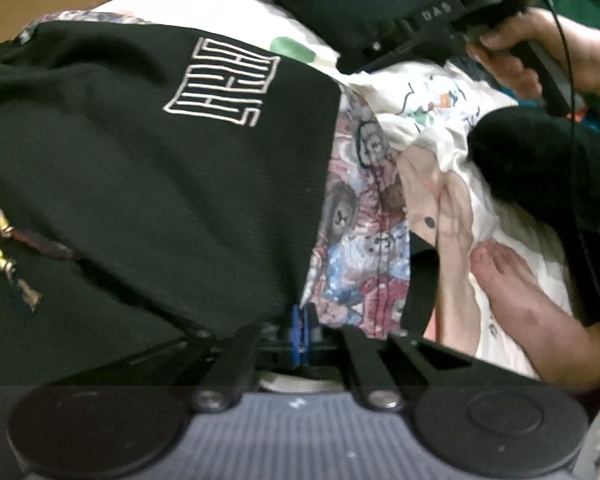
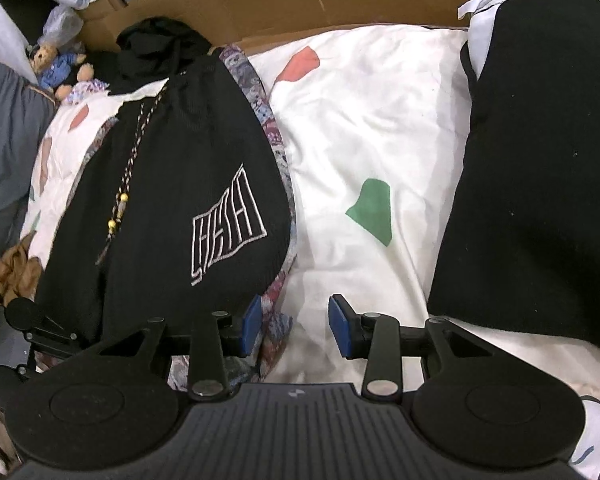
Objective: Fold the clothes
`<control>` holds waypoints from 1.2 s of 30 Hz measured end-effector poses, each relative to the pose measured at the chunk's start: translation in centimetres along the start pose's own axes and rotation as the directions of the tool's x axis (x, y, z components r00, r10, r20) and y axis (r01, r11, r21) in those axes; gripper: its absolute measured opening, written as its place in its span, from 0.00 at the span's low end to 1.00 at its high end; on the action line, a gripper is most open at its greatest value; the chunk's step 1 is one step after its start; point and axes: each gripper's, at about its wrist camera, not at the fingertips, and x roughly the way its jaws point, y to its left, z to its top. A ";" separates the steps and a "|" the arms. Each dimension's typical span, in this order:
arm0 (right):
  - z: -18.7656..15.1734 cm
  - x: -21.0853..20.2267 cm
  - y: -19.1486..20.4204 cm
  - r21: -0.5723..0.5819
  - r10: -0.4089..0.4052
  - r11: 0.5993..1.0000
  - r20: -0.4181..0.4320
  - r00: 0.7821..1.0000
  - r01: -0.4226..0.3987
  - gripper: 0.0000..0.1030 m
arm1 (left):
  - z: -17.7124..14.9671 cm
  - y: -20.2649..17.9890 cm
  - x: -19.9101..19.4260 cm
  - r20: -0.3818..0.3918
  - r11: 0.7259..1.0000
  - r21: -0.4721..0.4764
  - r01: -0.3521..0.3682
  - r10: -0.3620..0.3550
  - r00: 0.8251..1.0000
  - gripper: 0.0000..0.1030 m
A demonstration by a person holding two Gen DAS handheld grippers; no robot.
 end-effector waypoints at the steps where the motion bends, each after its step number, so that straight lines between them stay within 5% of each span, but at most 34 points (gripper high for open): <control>1: 0.0 0.0 0.1 -0.007 -0.003 1.000 0.000 1.000 0.003 0.41 | -0.2 0.5 -1.0 0.018 1.000 -0.018 -0.008 0.008 1.000 0.02; 17: -0.8 1.6 3.8 -0.210 0.024 0.977 -0.085 0.996 -0.042 0.42 | -3.4 7.3 -7.4 0.151 0.955 -0.284 -0.081 0.128 0.980 0.02; 25: -1.2 1.8 7.0 -0.299 0.112 0.943 -0.132 0.985 -0.147 0.47 | -3.2 7.1 -6.8 0.161 0.960 -0.272 -0.064 0.111 0.981 0.02; 30: -1.2 2.3 7.7 -0.314 0.076 0.943 -0.131 0.989 -0.114 0.49 | -3.5 7.8 -7.1 0.175 0.961 -0.275 -0.038 0.089 0.981 0.02; 31: -1.3 2.5 7.6 -0.321 0.045 0.944 -0.124 0.991 -0.082 0.48 | -3.6 8.1 -7.3 0.182 0.962 -0.272 -0.026 0.078 0.980 0.02; 33: -1.5 2.6 7.0 -0.319 0.006 0.947 -0.118 0.993 -0.044 0.29 | -3.7 8.3 -7.6 0.192 0.964 -0.267 -0.013 0.066 0.979 0.02; 34: -1.5 2.6 6.8 -0.318 -0.013 0.948 -0.115 0.993 -0.025 0.12 | -3.8 8.4 -7.8 0.197 0.963 -0.269 -0.008 0.063 0.978 0.02; 36: -1.8 2.4 6.5 -0.322 -0.024 0.947 -0.113 0.993 -0.014 0.04 | -3.7 8.4 -7.7 0.199 0.963 -0.270 -0.003 0.059 0.978 0.02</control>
